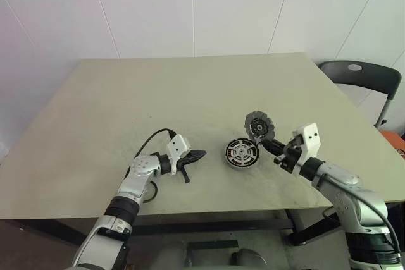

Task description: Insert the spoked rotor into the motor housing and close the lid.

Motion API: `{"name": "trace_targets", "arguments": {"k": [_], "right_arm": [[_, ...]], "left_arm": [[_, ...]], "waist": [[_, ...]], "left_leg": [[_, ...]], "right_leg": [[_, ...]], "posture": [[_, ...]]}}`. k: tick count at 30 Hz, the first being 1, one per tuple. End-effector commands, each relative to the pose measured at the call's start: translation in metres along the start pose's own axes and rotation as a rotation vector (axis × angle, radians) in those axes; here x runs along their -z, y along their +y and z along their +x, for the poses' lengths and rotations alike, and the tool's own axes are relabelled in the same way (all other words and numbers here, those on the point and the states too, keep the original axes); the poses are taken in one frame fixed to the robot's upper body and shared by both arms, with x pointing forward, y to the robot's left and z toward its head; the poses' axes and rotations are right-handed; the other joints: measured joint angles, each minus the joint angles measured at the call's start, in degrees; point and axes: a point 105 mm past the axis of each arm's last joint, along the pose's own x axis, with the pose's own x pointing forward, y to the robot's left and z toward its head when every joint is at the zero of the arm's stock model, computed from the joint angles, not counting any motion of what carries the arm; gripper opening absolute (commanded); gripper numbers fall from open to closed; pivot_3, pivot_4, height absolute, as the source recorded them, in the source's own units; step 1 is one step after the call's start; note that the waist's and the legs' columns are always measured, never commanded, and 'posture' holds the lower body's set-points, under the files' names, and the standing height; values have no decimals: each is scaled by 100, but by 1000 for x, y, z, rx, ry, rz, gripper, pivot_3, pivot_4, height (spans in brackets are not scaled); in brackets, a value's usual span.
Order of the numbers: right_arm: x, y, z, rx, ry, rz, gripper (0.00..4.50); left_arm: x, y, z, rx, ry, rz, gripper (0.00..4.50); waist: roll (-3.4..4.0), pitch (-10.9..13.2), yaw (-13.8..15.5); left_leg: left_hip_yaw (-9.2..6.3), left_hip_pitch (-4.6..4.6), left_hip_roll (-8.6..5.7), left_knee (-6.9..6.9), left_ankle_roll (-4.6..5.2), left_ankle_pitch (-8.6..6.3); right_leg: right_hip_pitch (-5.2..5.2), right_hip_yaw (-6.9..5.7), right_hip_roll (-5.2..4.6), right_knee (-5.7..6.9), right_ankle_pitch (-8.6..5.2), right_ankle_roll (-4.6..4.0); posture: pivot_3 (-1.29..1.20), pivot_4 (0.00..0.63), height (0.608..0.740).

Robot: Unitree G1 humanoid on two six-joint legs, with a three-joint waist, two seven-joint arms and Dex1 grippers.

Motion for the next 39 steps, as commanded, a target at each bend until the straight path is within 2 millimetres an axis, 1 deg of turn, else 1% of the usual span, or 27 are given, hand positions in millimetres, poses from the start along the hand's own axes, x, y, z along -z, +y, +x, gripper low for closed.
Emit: {"name": "trace_targets", "arguments": {"k": [1,3,5,6,7,8,9,10,12,15,16,19,21,24,28,30,32,35,36,38,39], "right_arm": [[13,8,2,-83,38,-203,563],[21,3,0,-88,69,-332,1114],[26,1,-1,-104,90,-419,1736],[35,3,-4,-145,132,-443,2072],[55,11,-13,-256,237,-467,2318],[69,16,-22,-329,311,-458,2318],[78,19,-29,-376,357,-433,2318],[82,20,-33,-396,374,-418,2318],[74,18,-30,-381,325,-331,2318],[30,10,-16,-312,100,15,2318],[16,9,-12,-311,43,76,2318],[-12,11,-5,-317,-54,153,2318],[-25,9,1,-293,-102,176,2318],[-22,8,8,-263,-89,172,2318],[-9,12,10,-256,-45,158,2318],[-8,16,10,-264,-48,164,2318],[-14,11,12,-233,-84,169,2318],[-30,-13,23,-65,-161,165,2318],[-34,-17,25,-42,-180,172,2318],[-39,-15,29,-31,-196,174,2318],[-36,-13,32,-19,-175,159,2487]], "left_arm": [[-13,7,2,-13,-25,52,0],[-13,8,2,-16,-23,53,0],[-12,8,2,-17,-20,55,0],[-12,9,3,-19,-16,58,0],[-11,9,3,-20,-12,60,0],[-11,9,3,-21,-10,62,0],[-11,10,4,-21,-10,63,0],[-12,10,4,-21,-11,64,0],[-12,10,4,-20,-12,66,0],[-12,10,4,-20,-13,66,0],[-12,10,3,-20,-16,65,0],[-14,10,3,-18,-24,61,0],[-15,10,3,-16,-26,61,0],[-14,9,4,-12,-25,60,0],[-14,8,4,-9,-26,60,0],[-14,8,4,-8,-26,60,0],[-14,8,5,-7,-25,61,0],[-16,7,7,-1,-28,61,0],[-16,7,7,1,-29,61,0],[-17,6,9,6,-31,62,0],[-18,6,9,7,-36,61,0]], "waist": [[-3,2,4],[-4,3,11],[-8,3,14],[-9,3,13],[-8,3,14],[-11,1,15],[-24,-6,23],[-39,-14,30],[-74,-21,36],[-73,-21,7],[-73,-18,-3],[-43,-8,-6],[-32,-7,4],[-32,-8,56],[-31,-8,89],[-31,-8,75],[-31,-8,43],[-28,-8,19],[-27,-8,20],[-27,-8,27],[-27,-8,32]], "left_leg": [[0,0,1,0,1,0],[-1,1,0,0,1,1],[0,5,0,1,0,0],[-1,6,0,1,-2,-1],[-1,8,0,2,-3,-1],[-1,9,0,3,-3,-1],[-1,11,0,4,-2,-1],[-5,12,1,3,-2,-1],[-20,15,6,3,-4,-3],[-28,11,13,0,-8,-5],[-27,10,18,0,-11,-6],[-23,6,25,0,-12,-7],[-23,6,29,0,-12,-7],[-26,8,36,0,-16,-9],[-25,-1,34,1,-33,-20],[-18,-4,29,2,-27,-26],[-15,-4,28,2,-26,-27],[-15,1,31,6,-26,-27],[-13,5,33,7,-27,-27],[-14,6,34,8,-27,-27],[-14,7,36,8,-27,-27]], "right_leg": [[0,0,0,0,0,0],[1,-1,0,0,0,0],[5,-1,0,-1,0,0],[8,-2,0,-2,0,-1],[10,-2,0,-3,0,-1],[12,-2,-1,-3,0,-1],[16,-2,-1,-5,0,-1],[19,-6,-1,-8,0,-1],[31,-21,-2,-19,0,-2],[30,-22,-9,-21,1,-3],[26,-23,-8,-20,1,-4],[18,-25,-10,-13,12,-10],[6,-33,-10,-12,16,-10],[3,-59,-9,-16,16,-11],[6,-71,-16,-31,16,-11],[2,-69,-23,-33,17,-11],[1,-69,-25,-32,17,-11],[2,-70,-23,-24,17,-11],[2,-70,-23,-22,20,-14],[1,-71,-19,-21,24,-15],[2,-72,-16,-22,24,-15]], "posture": [[0,0,740],[0,0,740],[0,0,740],[0,0,740],[0,0,740],[0,0,740],[0,0,740],[0,0,740],[0,0,740],[0,0,740],[0,0,740],[0,0,740],[0,0,740],[0,0,740],[0,0,740],[0,0,740],[0,0,740],[0,0,740],[0,0,740],[0,0,740],[0,0,740]]}}
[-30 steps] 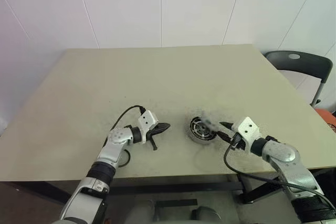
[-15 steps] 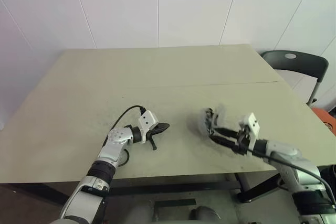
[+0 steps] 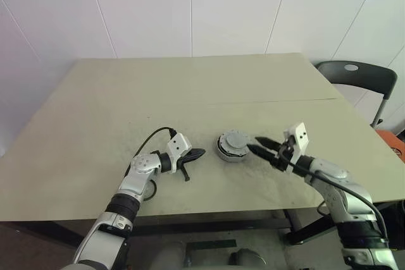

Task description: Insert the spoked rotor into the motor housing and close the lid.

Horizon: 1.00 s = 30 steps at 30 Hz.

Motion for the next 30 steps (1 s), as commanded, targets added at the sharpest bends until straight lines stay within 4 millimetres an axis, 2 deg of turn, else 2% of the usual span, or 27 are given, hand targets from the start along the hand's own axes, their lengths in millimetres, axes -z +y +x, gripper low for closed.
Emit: {"name": "trace_targets", "arguments": {"k": [1,3,7,12,19,24,30], "right_arm": [[-7,1,7,40,-14,-64,2669],[4,11,11,7,39,-78,3182],[10,27,18,-26,78,-64,4416],[12,34,28,-12,97,-65,4463],[11,47,45,-8,87,-38,4463],[15,35,54,100,113,-97,4463],[22,35,57,112,173,-114,4463]], "left_arm": [[-18,3,4,10,-48,43,0],[-23,4,3,8,-76,32,0],[-35,9,-4,5,-138,9,0],[-45,14,-11,1,-174,1,0],[-42,16,-13,-6,-157,3,0],[-43,13,-11,-2,-157,1,0],[-41,13,-10,-2,-152,2,0]], "waist": [[0,0,9],[0,0,3],[1,0,-10],[3,-1,-13],[4,-1,-14],[4,-1,-10],[4,-1,-21]], "left_leg": [[0,0,0,0,0,0],[0,-4,0,-2,0,0],[6,-8,0,-1,5,2],[5,0,11,3,-4,-3],[9,-2,12,2,4,2],[11,0,12,5,1,1],[14,-2,11,5,6,4]], "right_leg": [[-1,-1,1,-1,0,0],[-3,-2,1,-2,0,0],[-3,0,0,0,0,0],[-4,0,6,3,0,-2],[-5,-1,16,3,0,-1],[-5,-1,16,8,1,-1],[-3,-1,17,8,1,-1]], "posture": [[0,0,740],[0,0,740],[0,0,740],[0,0,740],[0,0,740],[0,0,740],[0,0,740]]}}
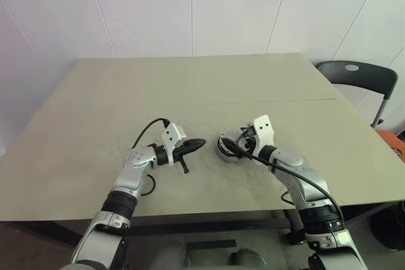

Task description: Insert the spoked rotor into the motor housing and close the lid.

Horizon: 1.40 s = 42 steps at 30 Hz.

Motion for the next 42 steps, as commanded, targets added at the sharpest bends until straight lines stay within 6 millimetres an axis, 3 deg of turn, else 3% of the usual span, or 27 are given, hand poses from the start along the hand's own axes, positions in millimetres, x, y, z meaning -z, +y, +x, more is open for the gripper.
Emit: {"name": "trace_targets", "arguments": {"k": [1,7,10,17,21,24,27,34,42], "right_arm": [[-7,3,4,-4,7,-32,4463],[-6,15,5,-77,40,108,4463],[-6,14,5,-76,42,100,3888],[-21,12,6,-61,-59,39,1705],[-33,3,5,-21,-135,32,1705],[-34,11,4,-81,-136,37,1705],[-27,12,6,-81,-94,-19,2339],[-20,13,5,-87,-39,-114,4468],[-5,15,6,-96,34,-133,4468]], "left_arm": [[-11,2,2,0,-27,34,0],[-9,3,2,-10,-27,23,0],[-9,3,3,-8,-25,25,0],[-8,4,3,-8,-15,34,0],[-7,4,4,-7,-11,36,0],[-5,4,3,-9,0,40,0],[-4,4,3,-11,6,40,0],[-2,4,4,-11,15,42,0],[-1,4,4,-10,20,48,0]], "waist": [[0,0,-4],[1,-1,-8],[1,-1,-12],[1,-1,-126],[1,-1,-146],[1,-1,-134],[1,-1,-137],[1,-1,-137],[1,-1,-134]], "left_leg": [[1,0,0,0,1,0],[-1,10,2,1,0,0],[0,10,2,1,-3,-1],[0,7,2,0,1,1],[5,7,3,0,2,3],[5,7,3,1,1,6],[6,7,3,6,1,6],[7,7,3,7,0,5],[7,7,3,7,-1,5]], "right_leg": [[1,0,1,2,0,0],[0,0,3,8,0,0],[0,0,2,7,0,0],[7,0,4,12,0,0],[10,1,8,24,0,2],[9,1,9,28,0,2],[10,1,7,28,0,2],[5,1,5,29,-1,1],[1,1,3,29,-1,1]], "posture": [[0,0,740],[0,0,740],[0,0,740],[0,0,740],[0,0,740],[0,0,740],[0,0,740],[0,0,740],[0,0,740]]}}
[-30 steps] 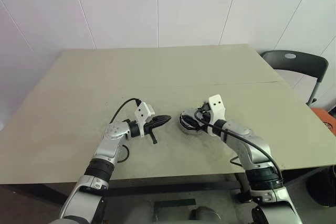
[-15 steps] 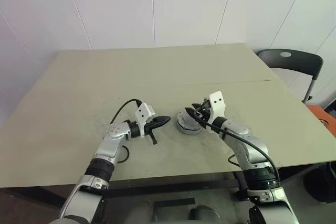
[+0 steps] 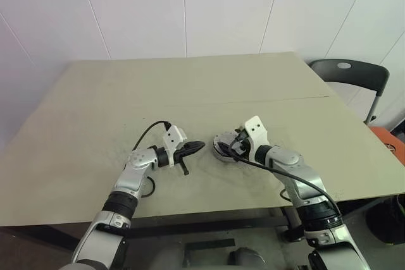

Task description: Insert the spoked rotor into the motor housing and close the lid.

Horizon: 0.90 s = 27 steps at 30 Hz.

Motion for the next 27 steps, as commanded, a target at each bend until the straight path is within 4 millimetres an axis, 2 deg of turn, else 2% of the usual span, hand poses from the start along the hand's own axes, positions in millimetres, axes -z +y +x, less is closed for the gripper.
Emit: {"name": "trace_targets", "arguments": {"k": [1,7,10,12,13,17,21,27], "right_arm": [[-5,1,0,-2,-4,-14,4468],[3,-1,2,5,22,114,4468],[5,0,2,-4,25,132,3911],[5,2,2,-14,19,147,3279],[5,2,2,-12,19,150,3153],[5,0,2,5,14,148,3160],[-13,-6,2,28,-107,198,3160],[1,-1,0,-10,-37,55,3160]], "left_arm": [[-14,4,3,2,-33,50,0],[-21,5,1,6,-64,35,0],[-21,6,1,7,-65,34,0],[-22,6,1,8,-66,33,0],[-22,6,1,8,-67,33,0],[-22,5,1,10,-67,33,0],[-20,5,1,10,-57,34,0],[-18,5,1,9,-52,33,0]], "waist": [[0,0,1],[-1,-1,0],[-1,-1,4],[-1,-1,0],[-1,-1,0],[-1,-1,1],[-1,0,-1],[0,0,6]], "left_leg": [[-1,0,0,0,0,0],[-1,6,0,0,-7,-4],[-2,11,0,0,-10,-6],[-2,12,0,0,-11,-7],[-2,12,0,0,-12,-7],[-3,12,0,0,-11,-6],[-3,11,0,0,-11,-6],[-1,10,0,0,-10,-6]], "right_leg": [[0,0,0,0,0,0],[-3,0,-2,0,0,0],[-2,0,-4,-1,0,0],[-2,0,-4,-1,0,0],[-2,0,-4,-1,0,0],[-2,0,-4,0,0,0],[-2,0,-3,0,0,0],[-3,0,-3,-1,0,0]], "posture": [[0,0,740],[0,0,740],[0,0,740],[0,0,740],[0,0,740],[0,0,740],[0,0,740],[0,0,740]]}}
